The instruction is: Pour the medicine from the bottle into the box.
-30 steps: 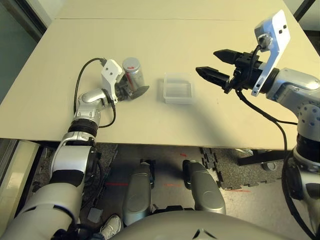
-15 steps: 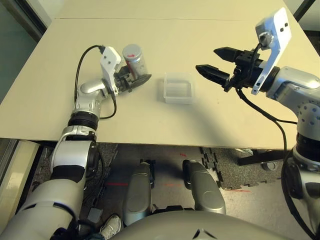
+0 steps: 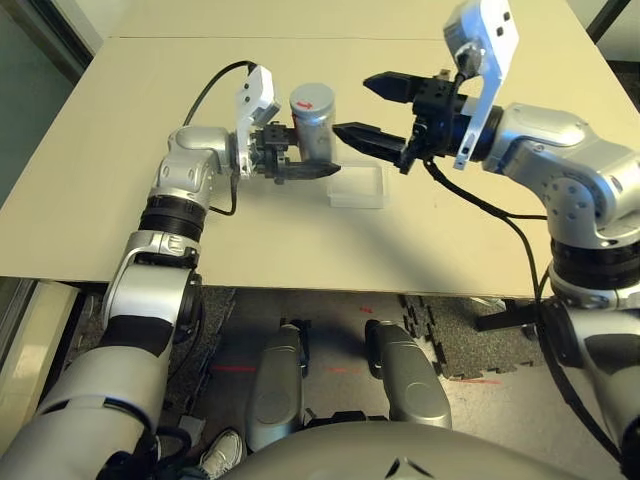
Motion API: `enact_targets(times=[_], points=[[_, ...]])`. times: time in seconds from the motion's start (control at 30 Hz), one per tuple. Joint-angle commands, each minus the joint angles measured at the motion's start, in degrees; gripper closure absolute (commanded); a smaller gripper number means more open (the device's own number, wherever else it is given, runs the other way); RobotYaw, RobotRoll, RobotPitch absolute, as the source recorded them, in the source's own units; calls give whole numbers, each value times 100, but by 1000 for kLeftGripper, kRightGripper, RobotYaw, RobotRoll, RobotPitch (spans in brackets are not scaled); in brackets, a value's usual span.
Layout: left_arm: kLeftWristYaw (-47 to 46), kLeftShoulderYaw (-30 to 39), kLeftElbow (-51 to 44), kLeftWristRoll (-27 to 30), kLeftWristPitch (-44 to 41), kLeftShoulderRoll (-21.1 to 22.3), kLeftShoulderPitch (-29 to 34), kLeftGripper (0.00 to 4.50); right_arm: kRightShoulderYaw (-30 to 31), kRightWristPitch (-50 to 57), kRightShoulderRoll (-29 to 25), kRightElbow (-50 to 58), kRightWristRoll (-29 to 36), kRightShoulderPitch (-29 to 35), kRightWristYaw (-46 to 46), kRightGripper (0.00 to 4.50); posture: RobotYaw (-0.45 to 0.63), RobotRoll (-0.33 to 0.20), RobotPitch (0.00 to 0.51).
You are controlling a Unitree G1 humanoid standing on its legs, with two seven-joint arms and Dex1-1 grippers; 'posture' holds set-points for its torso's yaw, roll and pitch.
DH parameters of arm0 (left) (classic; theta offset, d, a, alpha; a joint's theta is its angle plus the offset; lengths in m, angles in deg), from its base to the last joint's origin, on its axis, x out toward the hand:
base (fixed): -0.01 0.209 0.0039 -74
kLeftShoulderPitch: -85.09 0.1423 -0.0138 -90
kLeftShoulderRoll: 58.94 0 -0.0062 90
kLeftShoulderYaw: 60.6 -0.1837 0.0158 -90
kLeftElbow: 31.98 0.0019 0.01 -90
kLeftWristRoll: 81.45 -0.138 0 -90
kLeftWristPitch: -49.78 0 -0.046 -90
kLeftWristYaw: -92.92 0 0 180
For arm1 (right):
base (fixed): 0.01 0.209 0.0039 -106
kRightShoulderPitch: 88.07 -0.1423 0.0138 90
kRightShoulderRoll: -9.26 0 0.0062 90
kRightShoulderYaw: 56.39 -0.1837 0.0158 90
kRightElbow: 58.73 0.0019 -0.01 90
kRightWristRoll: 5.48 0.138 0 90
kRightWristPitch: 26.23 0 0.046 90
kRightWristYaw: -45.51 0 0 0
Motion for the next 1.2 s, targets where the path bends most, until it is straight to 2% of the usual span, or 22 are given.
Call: enact_targets(times=[0.03,0.37,1.0,1.17,1.2], points=[[115,-143,48,-121,133,-27,-78,1789,126,-42,51,-34,-70,-102,82,0,-63,0,176],[228,-369,9,-265,489,-37,-41,1789,138,51,184,-188,-187,-205,-1,0,-63,0,174],[147,-375,-5,-274,584,-177,-95,1789,266,155,154,-153,-261,-168,137,0,-60,0,177],[145,-382,-37,-278,580,-192,-75,1789,248,161,160,-100,-269,-143,120,1732,-60,0,177],[142,-381,-24,-280,582,-196,-81,1789,244,154,164,-102,-272,-142,119,1948,-60,0,177]])
